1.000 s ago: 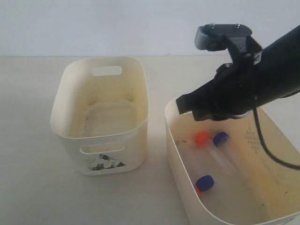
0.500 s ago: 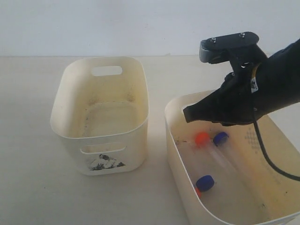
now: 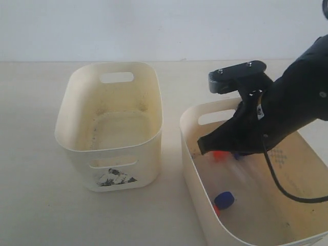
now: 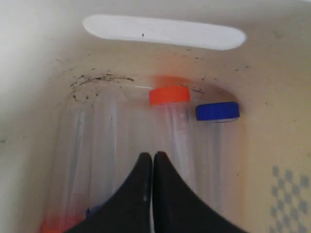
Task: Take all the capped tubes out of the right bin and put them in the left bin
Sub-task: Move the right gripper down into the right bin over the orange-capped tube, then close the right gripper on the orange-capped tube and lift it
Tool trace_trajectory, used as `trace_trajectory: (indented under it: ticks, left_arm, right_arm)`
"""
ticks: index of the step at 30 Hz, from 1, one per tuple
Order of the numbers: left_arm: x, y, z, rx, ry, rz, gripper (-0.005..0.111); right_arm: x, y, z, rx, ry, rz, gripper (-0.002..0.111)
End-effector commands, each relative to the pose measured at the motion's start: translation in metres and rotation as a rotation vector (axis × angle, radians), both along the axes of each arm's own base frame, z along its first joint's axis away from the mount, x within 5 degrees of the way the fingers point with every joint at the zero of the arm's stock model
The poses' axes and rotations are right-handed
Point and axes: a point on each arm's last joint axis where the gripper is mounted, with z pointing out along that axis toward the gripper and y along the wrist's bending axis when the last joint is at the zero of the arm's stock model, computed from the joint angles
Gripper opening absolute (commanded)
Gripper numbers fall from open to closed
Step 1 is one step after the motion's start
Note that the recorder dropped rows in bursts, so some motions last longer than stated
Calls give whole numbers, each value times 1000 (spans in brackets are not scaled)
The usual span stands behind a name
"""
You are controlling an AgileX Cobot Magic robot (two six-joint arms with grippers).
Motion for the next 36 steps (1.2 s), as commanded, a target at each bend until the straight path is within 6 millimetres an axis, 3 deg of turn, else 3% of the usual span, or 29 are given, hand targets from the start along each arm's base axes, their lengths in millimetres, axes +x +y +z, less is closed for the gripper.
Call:
trace_trajectory:
  ticks: [1,11,12,14,15,17,20,27,36]
  left_arm:
    - [0,0,2,-7,-11,3,4]
    - [0,0,2,-7,-11,3,4]
    - [0,0,2,-7,-11,3,4]
    - [0,0,2,-7,-11,3,4]
    - [0,0,2,-7,-11,3,4]
    - [0,0,2,-7,-11,3,4]
    - [0,0,2,-7,-11,3,4]
    - [0,0,2,-7,-11,3,4]
    - [0,0,2,-7,-11,3,4]
  right_arm:
    - [6,4,-12,-12,8,23,0]
    - [14,10,-37,-25,40,45,1]
    - [15,11,-37,-20,33,49,7]
    - [15,11,-37,-20,35,47,29]
    - [14,10,-38,-23,39,47,46]
    - [14,10,-38,-25,40,47,66]
    - [14,10,-38,-25,40,47,64]
    - [14,10,-38,-27,38,49,47]
    - [15,9,-48,-58,80,49,53]
